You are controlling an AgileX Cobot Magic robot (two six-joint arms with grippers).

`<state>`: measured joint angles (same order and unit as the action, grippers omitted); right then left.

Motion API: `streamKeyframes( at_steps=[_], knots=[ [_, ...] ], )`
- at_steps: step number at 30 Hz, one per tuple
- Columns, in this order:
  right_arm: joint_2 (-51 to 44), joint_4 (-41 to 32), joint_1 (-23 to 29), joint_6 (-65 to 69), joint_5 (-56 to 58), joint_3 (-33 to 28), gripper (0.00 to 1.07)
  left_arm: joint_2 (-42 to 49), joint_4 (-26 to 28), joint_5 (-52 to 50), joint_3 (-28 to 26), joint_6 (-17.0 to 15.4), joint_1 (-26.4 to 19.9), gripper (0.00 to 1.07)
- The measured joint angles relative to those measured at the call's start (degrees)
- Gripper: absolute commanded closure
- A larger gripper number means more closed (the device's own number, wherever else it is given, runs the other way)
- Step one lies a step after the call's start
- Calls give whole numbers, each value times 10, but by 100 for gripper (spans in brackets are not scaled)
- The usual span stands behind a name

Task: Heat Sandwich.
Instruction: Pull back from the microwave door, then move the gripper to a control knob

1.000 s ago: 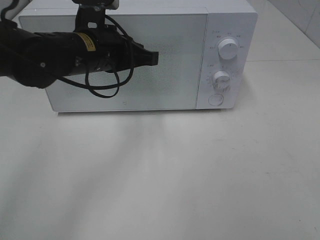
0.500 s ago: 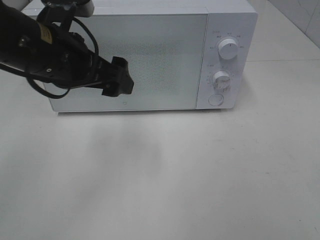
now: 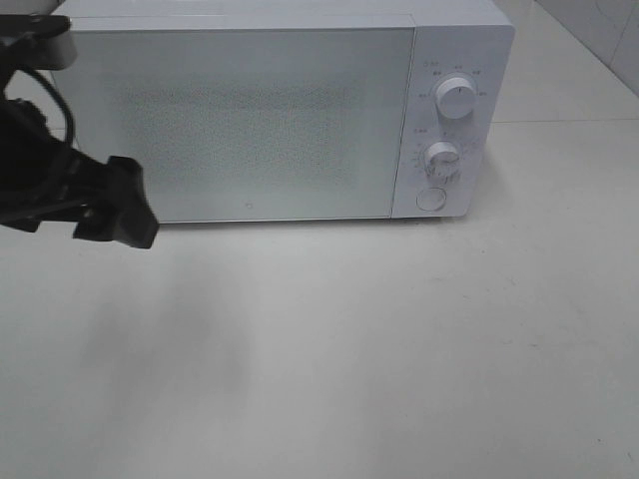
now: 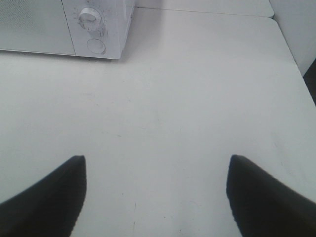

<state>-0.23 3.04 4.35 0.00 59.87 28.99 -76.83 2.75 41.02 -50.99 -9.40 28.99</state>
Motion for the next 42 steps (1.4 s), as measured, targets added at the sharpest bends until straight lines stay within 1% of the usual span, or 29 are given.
streamKeyframes(
  at_steps=[3, 4, 6, 7, 8, 11, 12, 13, 15, 16, 19, 20, 21, 22, 24, 26, 28, 30, 32, 35, 36, 40, 42],
  knots=[
    [0, 0, 0, 0, 0, 0, 31, 25, 1, 5, 20, 0, -23, 8],
    [0, 0, 0, 0, 0, 0, 31, 52, 1, 15, 33, 0, -51, 8],
    [0, 0, 0, 0, 0, 0, 31, 76, 1, 33, 41, 1, -78, 8],
    [0, 0, 0, 0, 0, 0, 31, 76, 1, 33, 41, 1, -78, 8],
    [0, 0, 0, 0, 0, 0, 31, 101, 1, 48, 44, 6, -106, 8],
    [0, 0, 0, 0, 0, 0, 31, 135, 1, 70, 45, 15, -150, 8],
    [0, 0, 0, 0, 0, 0, 31, 135, 1, 70, 45, 15, -150, 8],
    [0, 0, 0, 0, 0, 0, 31, 156, 1, 84, 45, 22, -176, 8],
    [0, 0, 0, 0, 0, 0, 31, 176, 1, 100, 45, 28, -202, 8],
    [0, 0, 0, 0, 0, 0, 31, 176, 1, 100, 45, 28, -202, 8],
    [0, 0, 0, 0, 0, 0, 31, 211, 1, 134, 45, 50, -251, 8],
    [0, 0, 0, 0, 0, 0, 31, 221, 1, 143, 45, 56, -262, 8],
    [0, 0, 0, 0, 0, 0, 31, 221, 1, 143, 45, 56, -262, 8],
    [0, 0, 0, 0, 0, 0, 31, 238, 1, 160, 45, 70, -280, 8],
    [0, 0, 0, 0, 0, 0, 31, 259, 0, 179, 45, 82, -296, 8],
    [0, 0, 0, 0, 0, 0, 31, 270, -1, 187, 45, 86, -301, 8],
    [0, 0, 0, 0, 0, 0, 31, 305, -4, 201, 57, 98, -308, 8],
    [0, 0, 0, 0, 0, 0, 31, 342, -5, 209, 83, 103, -308, 8],
    [0, 0, 0, 0, 0, 0, 31, 352, -6, 211, 92, 104, -308, 8],
    [0, 0, 0, 0, 0, 0, 31, 396, -6, 215, 132, 105, -308, 8],
    [0, 0, 0, 0, 0, 0, 31, 396, -6, 215, 132, 105, -308, 8],
    [0, 0, 0, 0, 0, 0, 31, 436, -6, 218, 178, 105, -308, 8],
    [0, 0, 0, 0, 0, 0, 31, 445, -6, 218, 185, 105, -308, 8]
  ],
)
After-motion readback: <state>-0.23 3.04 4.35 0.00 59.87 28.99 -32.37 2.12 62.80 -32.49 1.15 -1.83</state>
